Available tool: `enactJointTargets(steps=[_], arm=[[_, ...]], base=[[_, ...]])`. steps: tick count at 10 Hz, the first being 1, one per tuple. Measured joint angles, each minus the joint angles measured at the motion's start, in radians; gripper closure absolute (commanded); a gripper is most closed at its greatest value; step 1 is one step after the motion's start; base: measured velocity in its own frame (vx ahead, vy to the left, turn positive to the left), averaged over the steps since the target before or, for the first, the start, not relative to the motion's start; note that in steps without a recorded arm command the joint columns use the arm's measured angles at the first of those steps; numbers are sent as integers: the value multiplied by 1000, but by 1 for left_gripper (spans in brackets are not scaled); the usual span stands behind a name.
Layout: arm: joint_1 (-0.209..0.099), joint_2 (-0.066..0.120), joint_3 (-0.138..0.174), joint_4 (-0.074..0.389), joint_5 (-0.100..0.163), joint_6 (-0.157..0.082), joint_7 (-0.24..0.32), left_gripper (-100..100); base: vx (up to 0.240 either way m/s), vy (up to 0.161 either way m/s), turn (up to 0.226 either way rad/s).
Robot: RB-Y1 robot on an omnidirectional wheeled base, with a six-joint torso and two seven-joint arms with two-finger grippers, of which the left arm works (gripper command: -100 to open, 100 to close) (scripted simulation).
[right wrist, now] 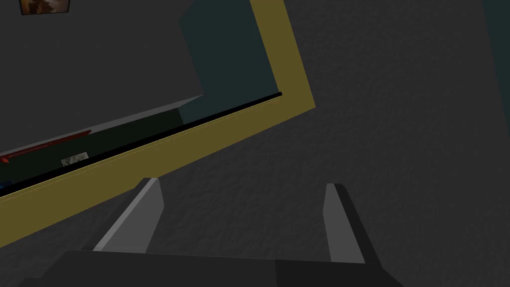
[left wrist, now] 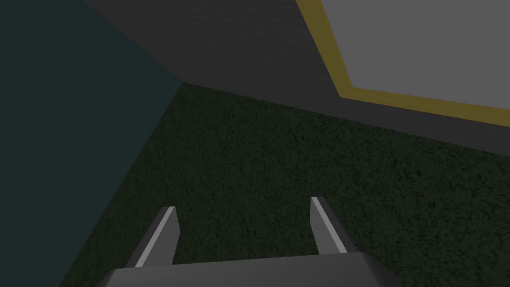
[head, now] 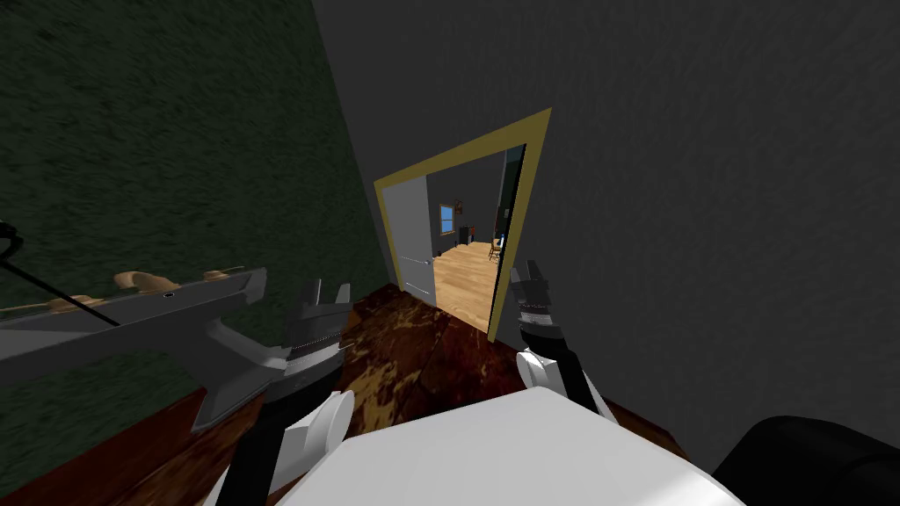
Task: Push the door open
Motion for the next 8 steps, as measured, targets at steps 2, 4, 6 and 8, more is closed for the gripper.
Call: enactJointTargets(steps=[2, 4, 6, 8], arm=[[-3, 19, -8, 30, 18, -7, 36, -100], [-11, 31, -20, 71, 32, -23, 66, -100], [-24, 44, -29, 108, 48, -27, 99, -100], [-34, 54, -41, 150, 63, -40, 131, -100]], base=[[140, 51, -126], [114, 74, -120], [113, 68, -124], [115, 63, -137]])
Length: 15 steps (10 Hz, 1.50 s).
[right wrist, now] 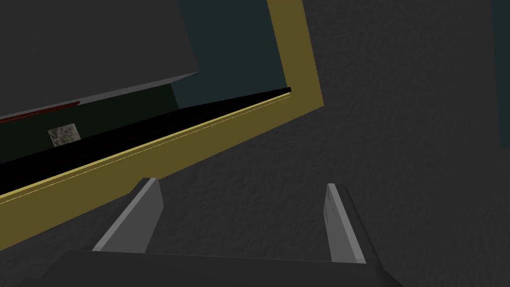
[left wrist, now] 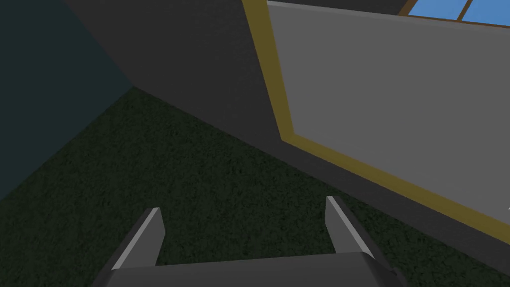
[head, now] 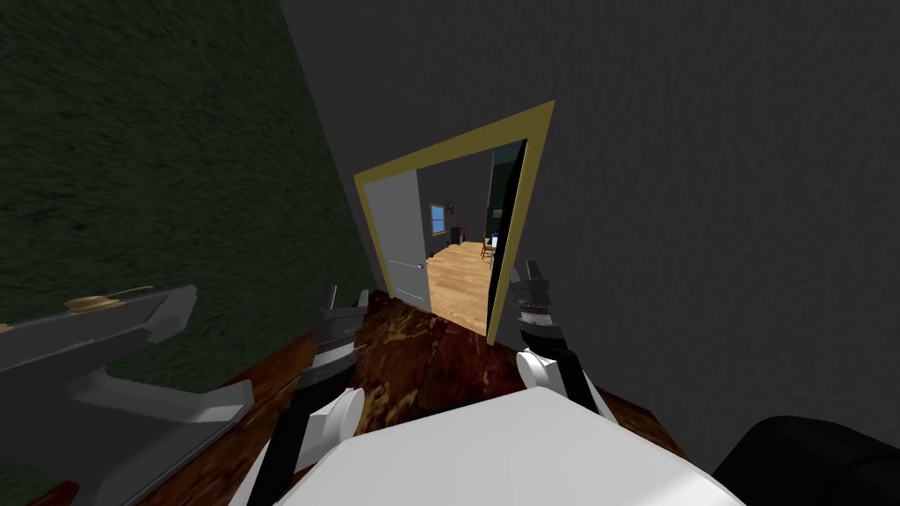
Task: Push the door open
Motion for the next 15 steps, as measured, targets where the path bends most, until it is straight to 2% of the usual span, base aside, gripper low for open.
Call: enactJointTargets(steps=[3, 5, 8, 12, 15], arm=[[-10, 21, -11, 54, 29, -14, 58, -100], [-13, 27, -22, 79, 41, -19, 85, -100], [-37, 40, -29, 136, 65, -27, 131, -100], [-47, 54, -52, 209, 93, -54, 194, -100], [-58, 66, -65, 259, 118, -64, 245, -100]], base=[[92, 71, -97], [86, 57, -112], [81, 62, -107], [83, 79, -116], [84, 81, -114]])
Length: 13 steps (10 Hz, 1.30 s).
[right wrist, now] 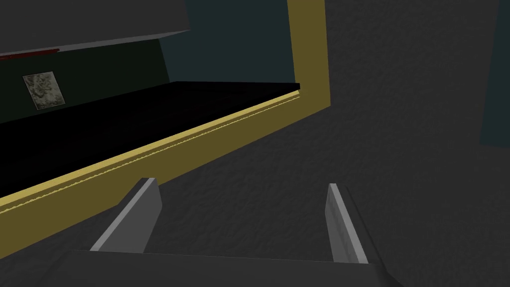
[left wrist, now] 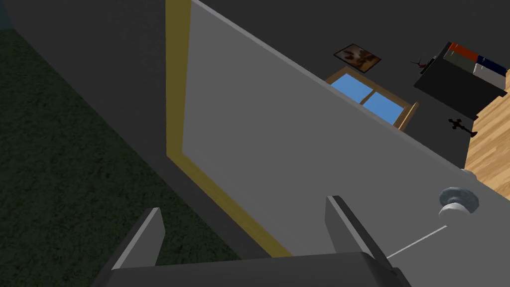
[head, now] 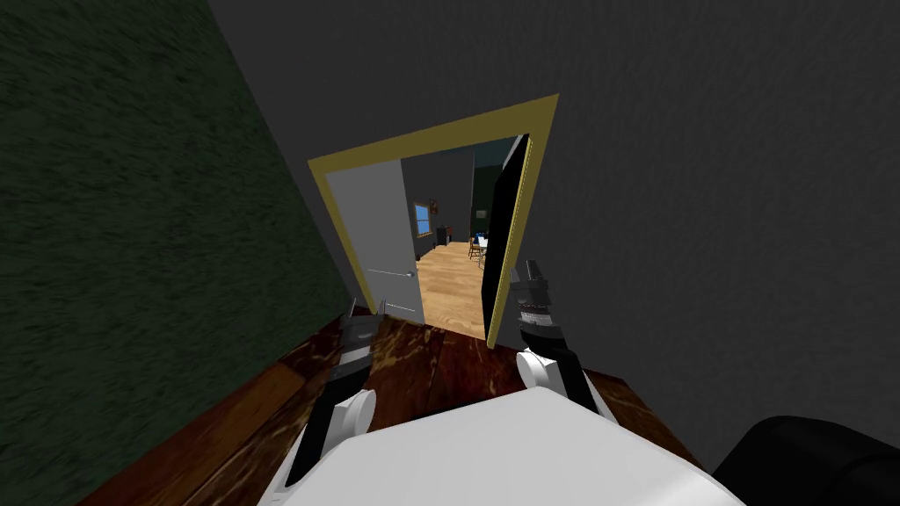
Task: Push the door open
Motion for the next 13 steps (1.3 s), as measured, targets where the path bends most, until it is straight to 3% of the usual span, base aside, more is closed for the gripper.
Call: enactJointTargets(steps=[13], arm=[[-64, 43, -67, 270, 112, -74, 237, -100]], base=[[73, 89, -125]])
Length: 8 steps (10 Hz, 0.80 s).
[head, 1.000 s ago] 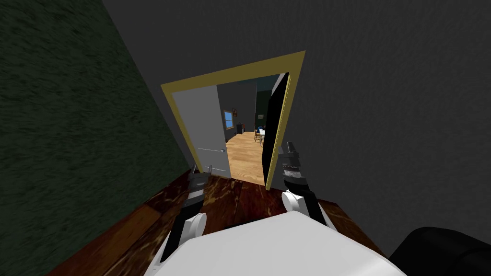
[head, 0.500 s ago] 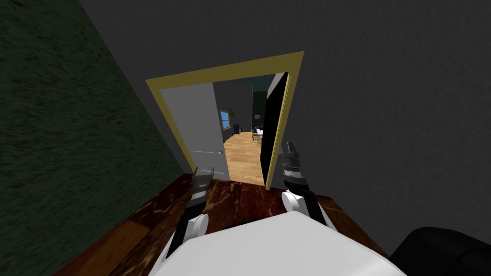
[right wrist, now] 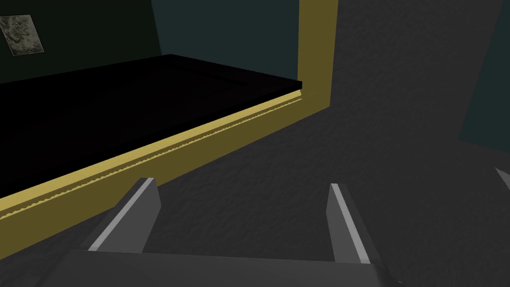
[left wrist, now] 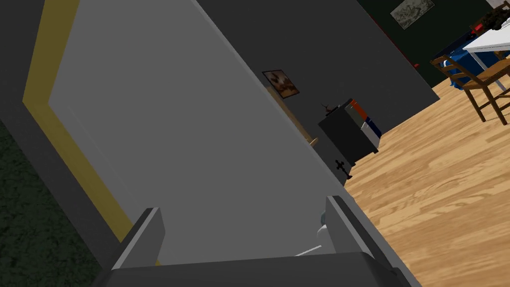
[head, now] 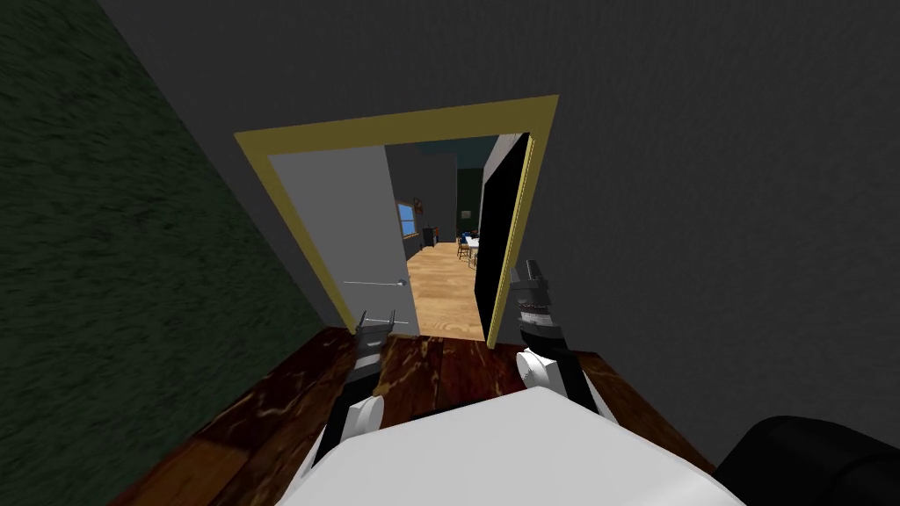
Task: Push the door open
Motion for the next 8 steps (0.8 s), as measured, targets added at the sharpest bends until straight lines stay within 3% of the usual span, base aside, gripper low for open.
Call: enactJointTargets(steps=[8], arm=[[-35, 19, -41, 150, 70, -33, 142, -100]], base=[[58, 98, -126]])
